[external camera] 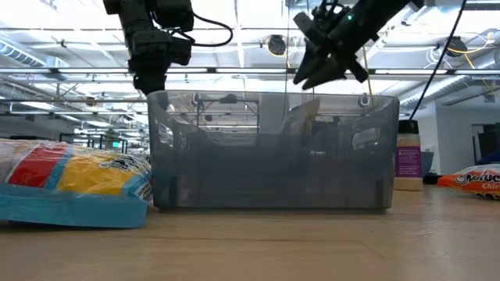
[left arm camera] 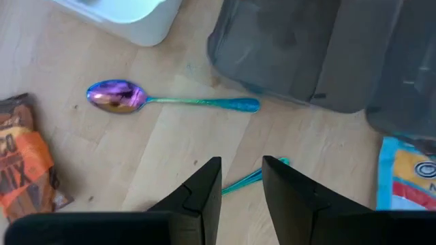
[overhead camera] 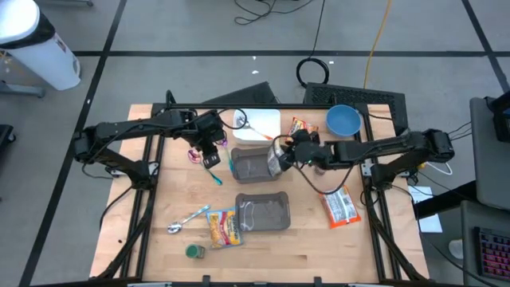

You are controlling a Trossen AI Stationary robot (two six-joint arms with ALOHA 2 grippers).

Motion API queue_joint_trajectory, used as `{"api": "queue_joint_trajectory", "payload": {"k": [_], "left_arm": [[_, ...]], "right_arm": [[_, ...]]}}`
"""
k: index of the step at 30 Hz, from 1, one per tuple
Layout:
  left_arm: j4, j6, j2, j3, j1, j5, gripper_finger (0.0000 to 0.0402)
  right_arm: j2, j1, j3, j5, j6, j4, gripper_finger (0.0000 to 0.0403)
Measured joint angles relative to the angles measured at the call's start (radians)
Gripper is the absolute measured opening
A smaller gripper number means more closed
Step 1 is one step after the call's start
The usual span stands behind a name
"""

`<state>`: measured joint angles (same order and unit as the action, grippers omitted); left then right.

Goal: Pick & Place Food Item
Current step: Put the bottom blue spoon into the white bin

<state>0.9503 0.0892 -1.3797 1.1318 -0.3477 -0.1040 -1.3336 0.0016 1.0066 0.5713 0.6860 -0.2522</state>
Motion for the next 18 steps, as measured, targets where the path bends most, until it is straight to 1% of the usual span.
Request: {"api": "queue_joint_trajectory", "payload": {"k": [2,5,10,15,18], "left_arm": [[0.019,0.003,0.008,0.006,-0.016,-0.001,0.0113],[0.041,0.003,0.031,0.024,-0.04,-0.029,0.0113],[0.086,-0.009,0.074,0.059,-0.071,-0.044,0.0113],[0.131,-0.056,0.112,0.096,-0.093,0.023,0.0113],[0.133,-0.037,0.135,0.105,-0.104,0.057,0.0113]], "right_arm": [[0.03,-0.016,0.0,0.0,-0.033,0.0,0.0111],[0.075,-0.04,0.0,0.002,-0.075,0.011,0.0111],[0.129,-0.076,0.0,0.003,-0.166,0.076,0.0109],[0.149,-0.103,0.0,0.003,-0.24,0.159,0.0111],[0.149,-0.114,0.0,0.003,-0.25,0.203,0.011]]}}
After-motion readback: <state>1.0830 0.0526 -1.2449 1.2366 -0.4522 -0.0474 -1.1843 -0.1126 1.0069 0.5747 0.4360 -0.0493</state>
